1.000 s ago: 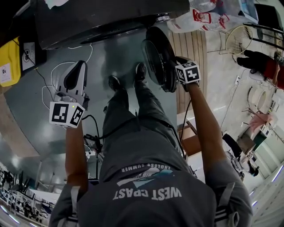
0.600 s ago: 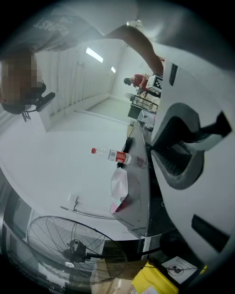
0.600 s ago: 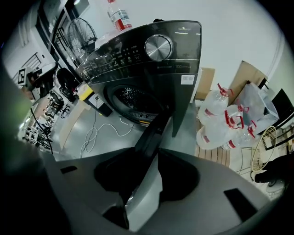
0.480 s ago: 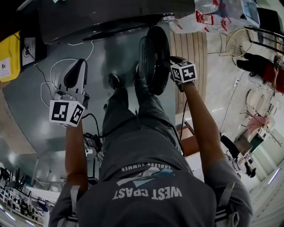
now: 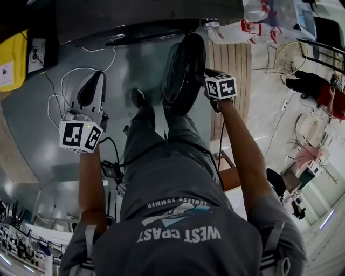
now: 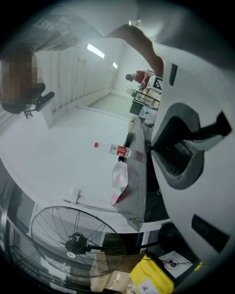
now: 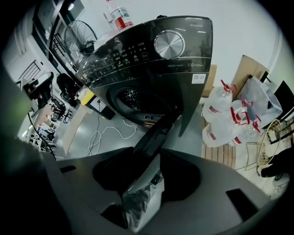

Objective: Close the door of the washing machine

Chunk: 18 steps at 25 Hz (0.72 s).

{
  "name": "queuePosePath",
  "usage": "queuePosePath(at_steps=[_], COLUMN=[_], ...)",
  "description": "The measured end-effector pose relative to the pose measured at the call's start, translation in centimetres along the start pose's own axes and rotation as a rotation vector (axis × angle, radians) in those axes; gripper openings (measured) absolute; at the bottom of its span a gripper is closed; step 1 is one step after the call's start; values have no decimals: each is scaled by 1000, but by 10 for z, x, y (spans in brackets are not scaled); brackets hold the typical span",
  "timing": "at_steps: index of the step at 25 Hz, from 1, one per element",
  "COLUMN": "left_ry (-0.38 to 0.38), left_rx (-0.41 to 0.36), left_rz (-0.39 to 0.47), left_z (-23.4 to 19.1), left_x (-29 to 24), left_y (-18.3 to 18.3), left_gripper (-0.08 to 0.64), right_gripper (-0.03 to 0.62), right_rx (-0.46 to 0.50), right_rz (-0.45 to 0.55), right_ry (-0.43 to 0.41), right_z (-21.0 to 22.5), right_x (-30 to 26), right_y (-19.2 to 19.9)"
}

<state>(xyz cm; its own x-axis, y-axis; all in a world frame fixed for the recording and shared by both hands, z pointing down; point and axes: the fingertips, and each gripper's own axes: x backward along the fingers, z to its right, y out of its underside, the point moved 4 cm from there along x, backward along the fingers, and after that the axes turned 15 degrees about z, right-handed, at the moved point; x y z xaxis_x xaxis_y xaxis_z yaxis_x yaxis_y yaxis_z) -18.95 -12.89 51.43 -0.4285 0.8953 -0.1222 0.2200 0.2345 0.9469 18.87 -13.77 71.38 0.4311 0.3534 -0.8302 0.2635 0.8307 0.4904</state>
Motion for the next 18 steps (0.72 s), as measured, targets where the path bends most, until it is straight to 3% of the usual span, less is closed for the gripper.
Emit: queuePosePath(at_steps=[18], left_ry=[-61], left_rx=[12], left_rz=[24], left_z=[-19], left_x=[28], left_y=[-2], left_gripper=[32], right_gripper=[221], right_rx=[-65], right_rz=[-13], right_ry=[-19], right_z=[-23], right_x=[-13], right_y=[-14])
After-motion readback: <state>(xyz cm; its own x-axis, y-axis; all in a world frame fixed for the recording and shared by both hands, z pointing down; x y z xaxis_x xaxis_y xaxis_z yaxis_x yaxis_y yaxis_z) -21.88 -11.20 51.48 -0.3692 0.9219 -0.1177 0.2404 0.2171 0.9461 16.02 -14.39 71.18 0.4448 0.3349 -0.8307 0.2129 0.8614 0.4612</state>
